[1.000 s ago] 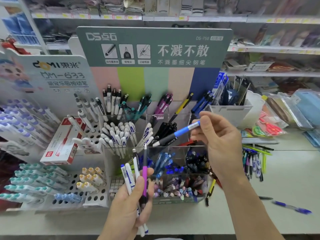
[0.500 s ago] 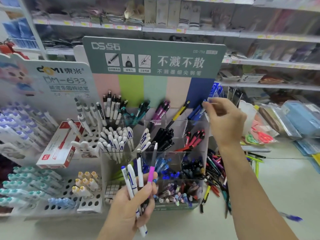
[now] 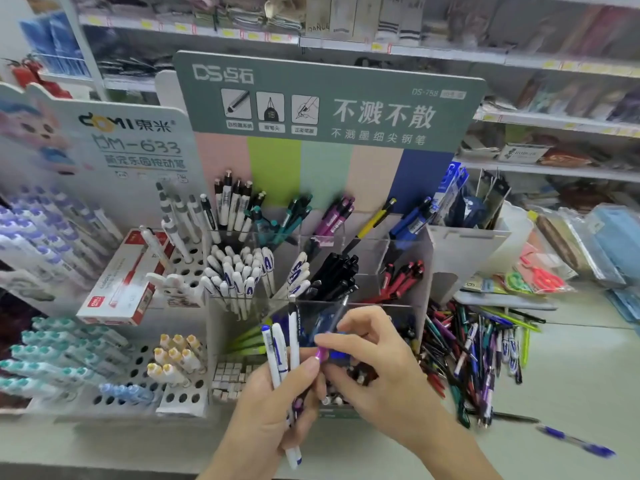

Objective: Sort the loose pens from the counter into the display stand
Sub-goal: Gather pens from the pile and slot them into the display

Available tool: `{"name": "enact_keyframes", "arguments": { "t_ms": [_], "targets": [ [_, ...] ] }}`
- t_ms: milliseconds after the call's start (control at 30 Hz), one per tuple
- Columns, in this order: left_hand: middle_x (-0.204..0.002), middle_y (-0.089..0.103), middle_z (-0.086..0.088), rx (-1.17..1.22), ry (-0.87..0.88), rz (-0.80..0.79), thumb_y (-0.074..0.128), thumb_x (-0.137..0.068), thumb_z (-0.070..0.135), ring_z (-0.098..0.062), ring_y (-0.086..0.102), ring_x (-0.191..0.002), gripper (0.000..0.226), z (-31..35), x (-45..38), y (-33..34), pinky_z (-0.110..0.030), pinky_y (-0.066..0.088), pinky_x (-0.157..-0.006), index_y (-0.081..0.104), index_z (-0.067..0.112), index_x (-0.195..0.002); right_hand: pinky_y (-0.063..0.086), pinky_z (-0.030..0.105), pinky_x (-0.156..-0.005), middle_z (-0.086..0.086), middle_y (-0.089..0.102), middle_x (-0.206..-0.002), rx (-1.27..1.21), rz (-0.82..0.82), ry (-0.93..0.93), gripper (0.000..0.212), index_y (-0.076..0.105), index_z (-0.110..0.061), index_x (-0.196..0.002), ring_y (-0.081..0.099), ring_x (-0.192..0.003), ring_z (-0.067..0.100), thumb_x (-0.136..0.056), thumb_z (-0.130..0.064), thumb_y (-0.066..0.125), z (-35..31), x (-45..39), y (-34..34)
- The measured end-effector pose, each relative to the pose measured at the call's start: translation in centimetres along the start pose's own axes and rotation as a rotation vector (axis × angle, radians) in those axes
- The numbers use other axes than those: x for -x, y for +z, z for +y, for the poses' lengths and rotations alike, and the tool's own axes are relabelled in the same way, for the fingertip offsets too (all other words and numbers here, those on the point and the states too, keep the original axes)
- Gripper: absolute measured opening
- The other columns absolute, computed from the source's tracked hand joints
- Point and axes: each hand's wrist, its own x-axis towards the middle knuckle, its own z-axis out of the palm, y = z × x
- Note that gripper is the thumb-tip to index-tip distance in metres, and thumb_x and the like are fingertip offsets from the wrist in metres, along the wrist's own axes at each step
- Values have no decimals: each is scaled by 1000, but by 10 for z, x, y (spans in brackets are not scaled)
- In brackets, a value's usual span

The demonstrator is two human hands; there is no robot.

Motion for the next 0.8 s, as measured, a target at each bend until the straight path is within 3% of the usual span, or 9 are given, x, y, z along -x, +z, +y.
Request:
{"name": "enact_keyframes", "arguments": {
  "t_ms": [100,200,267,333,467,567,600,700,800],
  "targets": [
    [-66,57,-18,-95,17,-9,86,-67,37,-17,36,-32,35,8,2,2,-14,20,-38,76,14,-92,54,26,-79,0,55,-113,41,106,-90,17,75,-13,-107,61,-95,13,-90,-17,75,1,-7,5],
    [-64,57,-16,-70,15,24,77,-73,33,-15,37,-31,27,21,4,1,-13,23,-37,79,17,-95,56,23,-80,4,67,-102,10,201,-130,17,76,-4,-97,66,-92,12,-93,-20,71,-4,-21,-1],
    [-63,54,-16,-12,46,8,76,-79,24,-16,35,-28,21,30,4,0,-15,16,-37,78,11,-95,57,22,-80,0,71,-98,-36,260,-98,14,75,-7,-97,68,-91,9,-93,-19,71,-9,-32,-8],
    [-63,52,-17,50,58,19,70,-77,15,-18,35,-30,32,37,2,-1,-19,15,-36,71,1,-105,60,28,-78,-6,74,-99,-154,376,15,12,72,-16,-103,73,-89,12,-92,-16,70,-18,-46,-15],
    [-68,54,-21,128,53,-1,56,-71,-2,-24,45,-41,48,45,4,0,-22,29,-32,58,-6,-119,60,34,-79,-1,77,-96,-281,662,134,41,49,-26,-128,75,-83,22,-96,-8,67,-22,-91,-33],
    [-72,57,-26,124,63,-55,61,-68,-17,-29,51,-44,56,47,6,0,-30,41,-34,55,-6,-122,59,32,-79,3,76,-96,-233,685,153,62,27,-20,-149,74,-84,20,-99,-3,61,-11,-124,-35],
    [-75,58,-28,130,63,-74,60,-72,-10,-31,53,-45,52,49,7,0,-33,45,-36,54,-5,-124,58,29,-78,3,76,-94,-192,665,161,65,23,-17,-151,74,-82,17,-99,-2,60,-7,-131,-32],
    [-82,61,-33,154,36,-105,59,-75,5,-38,59,-51,51,53,7,1,-40,53,-42,52,-6,-124,55,22,-75,-3,73,-88,54,522,155,55,40,-16,-142,69,-74,10,-95,-4,65,6,-145,-22],
    [-84,62,-37,201,-10,-119,60,-78,12,-41,63,-53,47,55,5,2,-44,56,-44,53,-9,-119,54,40,-76,4,66,-92,292,459,55,24,66,-11,-119,63,-77,25,-95,-10,66,20,-149,-14]
  ]
}}
